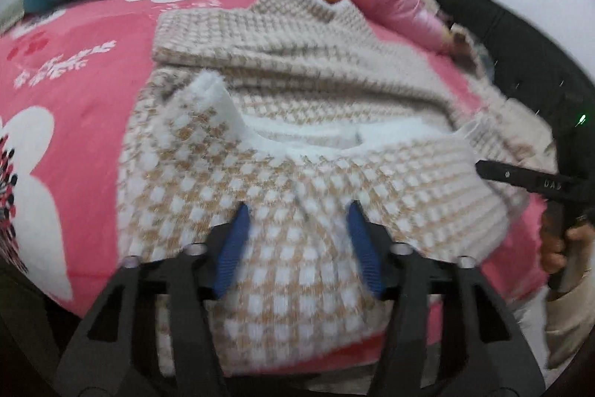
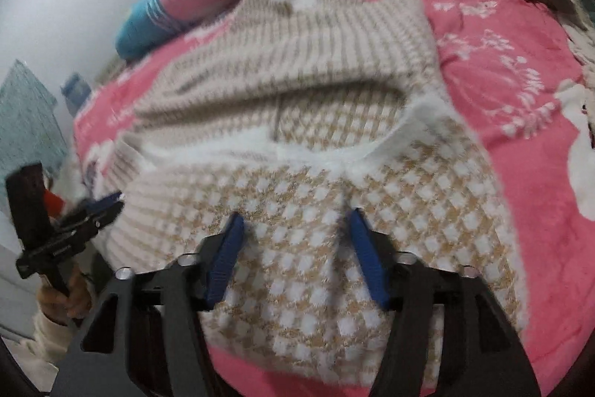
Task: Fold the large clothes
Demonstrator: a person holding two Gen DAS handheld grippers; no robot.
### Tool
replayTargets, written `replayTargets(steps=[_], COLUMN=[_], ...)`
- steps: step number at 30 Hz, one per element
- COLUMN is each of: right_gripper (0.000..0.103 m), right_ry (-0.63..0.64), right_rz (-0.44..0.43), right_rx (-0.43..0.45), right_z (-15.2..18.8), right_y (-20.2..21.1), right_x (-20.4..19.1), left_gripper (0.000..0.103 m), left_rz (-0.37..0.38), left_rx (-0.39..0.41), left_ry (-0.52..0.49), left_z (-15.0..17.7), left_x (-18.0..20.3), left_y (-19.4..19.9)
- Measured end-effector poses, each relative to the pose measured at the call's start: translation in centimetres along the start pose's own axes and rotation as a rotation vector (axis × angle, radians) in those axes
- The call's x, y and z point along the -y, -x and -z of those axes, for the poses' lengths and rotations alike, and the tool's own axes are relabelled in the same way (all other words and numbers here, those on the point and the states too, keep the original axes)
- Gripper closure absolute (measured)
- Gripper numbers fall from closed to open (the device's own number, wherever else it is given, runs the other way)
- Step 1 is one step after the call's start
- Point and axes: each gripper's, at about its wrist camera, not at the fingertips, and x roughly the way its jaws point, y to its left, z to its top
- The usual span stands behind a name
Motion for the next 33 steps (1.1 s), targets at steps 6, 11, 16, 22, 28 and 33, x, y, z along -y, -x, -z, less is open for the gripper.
replayTargets(steps=[6,11,16,22,28,33], right_gripper=[0.097,0.098,0.098,0.085,0.056,0.055], right_ry=[0.032,0.05,0.066,0.025,0.022,-0.028], right_rz=[0.023,0.014,0.059,0.016,0.057,0.211], right_rx=[0.061,0.185,0.149,0.051,0.205,0.24], right_z=[-0.4,-2.2,-3.0,-2.1,-2.5,-3.1], right_y=[0.9,3.0,-0.3,-3.6,2.7,4.0], right_x=[-1.1,-1.8,-1.7,0.4,2.4,5.9], left_gripper=[0.1,0.1,0.099,0.091,0.068,0.066], left_rz=[-0.041,-0.073,-0.089,-0.056,-0.047,-0.199], left_rx=[0.032,0.125,0.064,0.05,0.167,0.128], left_ry=[-0.119,-0.11,-0.081,-0.056,-0.048,-0.005], left_z=[-0.1,-1.9,-1.6,-1.0,-2.4,-3.7], left_x=[1.3,0.9,-0.4,-1.6,-2.8,-5.0], left_y=[0.7,2.5,0.2,-0.6,2.9,1.6])
